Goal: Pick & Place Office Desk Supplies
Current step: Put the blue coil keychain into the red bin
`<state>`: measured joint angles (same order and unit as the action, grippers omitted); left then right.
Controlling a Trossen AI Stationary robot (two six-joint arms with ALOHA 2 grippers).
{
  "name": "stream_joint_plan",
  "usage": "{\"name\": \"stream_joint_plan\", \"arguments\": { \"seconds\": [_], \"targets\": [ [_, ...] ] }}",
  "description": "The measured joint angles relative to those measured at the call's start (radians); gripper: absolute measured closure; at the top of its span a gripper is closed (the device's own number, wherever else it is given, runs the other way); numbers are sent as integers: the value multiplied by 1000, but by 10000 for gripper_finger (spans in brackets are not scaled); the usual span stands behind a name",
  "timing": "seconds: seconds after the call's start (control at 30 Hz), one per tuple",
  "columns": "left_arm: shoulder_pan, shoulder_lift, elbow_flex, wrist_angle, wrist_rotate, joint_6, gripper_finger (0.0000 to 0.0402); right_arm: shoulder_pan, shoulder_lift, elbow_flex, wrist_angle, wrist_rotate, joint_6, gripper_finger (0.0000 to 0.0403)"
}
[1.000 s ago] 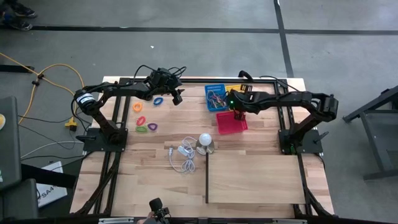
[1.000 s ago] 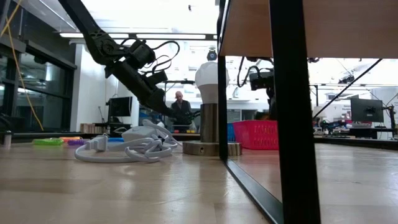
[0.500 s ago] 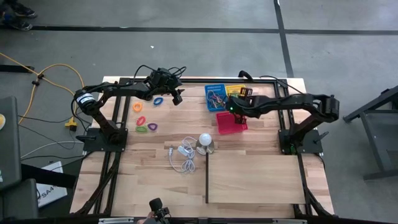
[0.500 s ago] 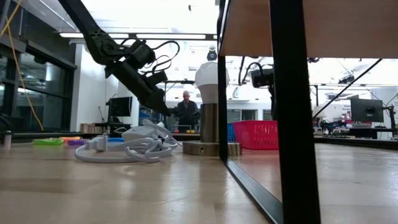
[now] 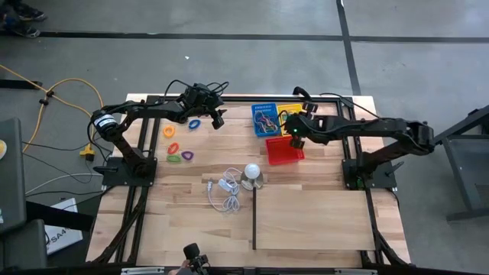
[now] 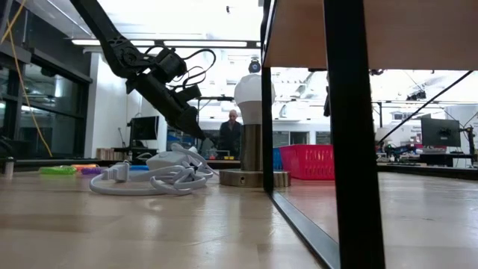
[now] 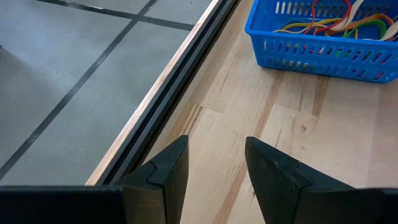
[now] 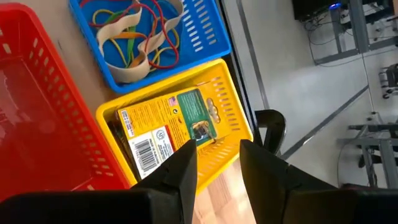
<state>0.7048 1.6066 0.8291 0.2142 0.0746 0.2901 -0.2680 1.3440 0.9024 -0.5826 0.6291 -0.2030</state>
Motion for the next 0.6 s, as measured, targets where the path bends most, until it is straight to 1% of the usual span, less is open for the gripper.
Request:
{"name": "stream_joint_plan", "arguments": {
  "seconds": [0.2,0.37,0.53,0.6],
  "targets": [
    [0,0,0,-1,3,-1,250,0,-4,0,22,-14,0,293],
    [-12,-8,0,-28,12,2,250,0,-4,0,41,-67,26,293],
    [-52,-66,0,-110,12,-7,250,0,-4,0,41,-131,52,293],
    [-74,-101,0,-154,12,-21,250,0,-4,0,46,-139,52,293]
  ]
}}
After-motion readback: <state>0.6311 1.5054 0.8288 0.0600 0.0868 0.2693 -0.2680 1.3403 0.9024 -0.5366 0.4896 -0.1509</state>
